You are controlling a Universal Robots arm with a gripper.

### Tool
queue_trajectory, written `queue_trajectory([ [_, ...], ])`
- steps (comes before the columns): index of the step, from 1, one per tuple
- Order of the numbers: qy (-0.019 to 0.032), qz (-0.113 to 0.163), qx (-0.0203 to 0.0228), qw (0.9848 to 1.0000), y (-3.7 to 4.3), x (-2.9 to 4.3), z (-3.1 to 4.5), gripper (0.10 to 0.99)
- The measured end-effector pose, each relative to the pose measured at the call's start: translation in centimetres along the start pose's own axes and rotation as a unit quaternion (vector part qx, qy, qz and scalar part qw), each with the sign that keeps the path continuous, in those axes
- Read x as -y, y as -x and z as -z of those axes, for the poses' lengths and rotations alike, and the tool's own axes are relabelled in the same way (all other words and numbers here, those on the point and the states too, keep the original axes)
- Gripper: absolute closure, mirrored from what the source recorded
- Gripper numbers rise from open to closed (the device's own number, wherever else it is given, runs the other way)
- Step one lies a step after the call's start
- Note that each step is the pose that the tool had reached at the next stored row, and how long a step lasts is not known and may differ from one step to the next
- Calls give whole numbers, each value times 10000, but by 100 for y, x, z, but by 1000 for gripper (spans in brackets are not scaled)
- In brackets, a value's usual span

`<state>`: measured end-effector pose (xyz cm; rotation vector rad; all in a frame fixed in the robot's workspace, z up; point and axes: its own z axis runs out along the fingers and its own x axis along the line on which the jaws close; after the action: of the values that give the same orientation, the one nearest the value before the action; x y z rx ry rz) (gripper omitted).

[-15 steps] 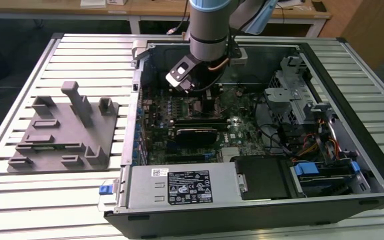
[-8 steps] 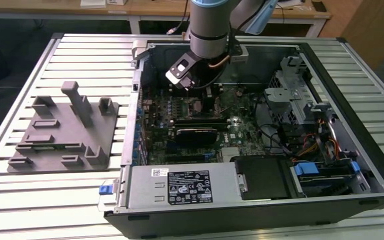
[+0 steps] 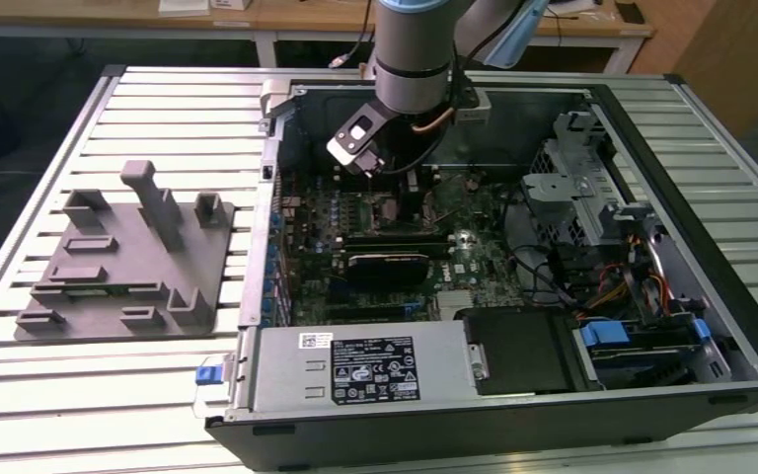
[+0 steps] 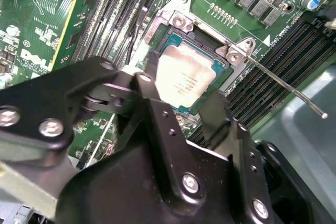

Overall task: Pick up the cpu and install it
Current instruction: 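Place the cpu into insertion slot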

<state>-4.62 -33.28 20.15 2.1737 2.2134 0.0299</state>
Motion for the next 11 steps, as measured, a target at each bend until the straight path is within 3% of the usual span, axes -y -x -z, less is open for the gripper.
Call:
queue_trajectory([
  [1,0,0,-1,10000,0,0,0,486],
  [2,0,0,-2,10000,0,0,0,612],
  [5,0,0,-5,10000,0,0,0,671],
  [10,0,-1,-10,10000,0,0,0,902],
  [11,0,-1,-11,10000,0,0,0,902],
])
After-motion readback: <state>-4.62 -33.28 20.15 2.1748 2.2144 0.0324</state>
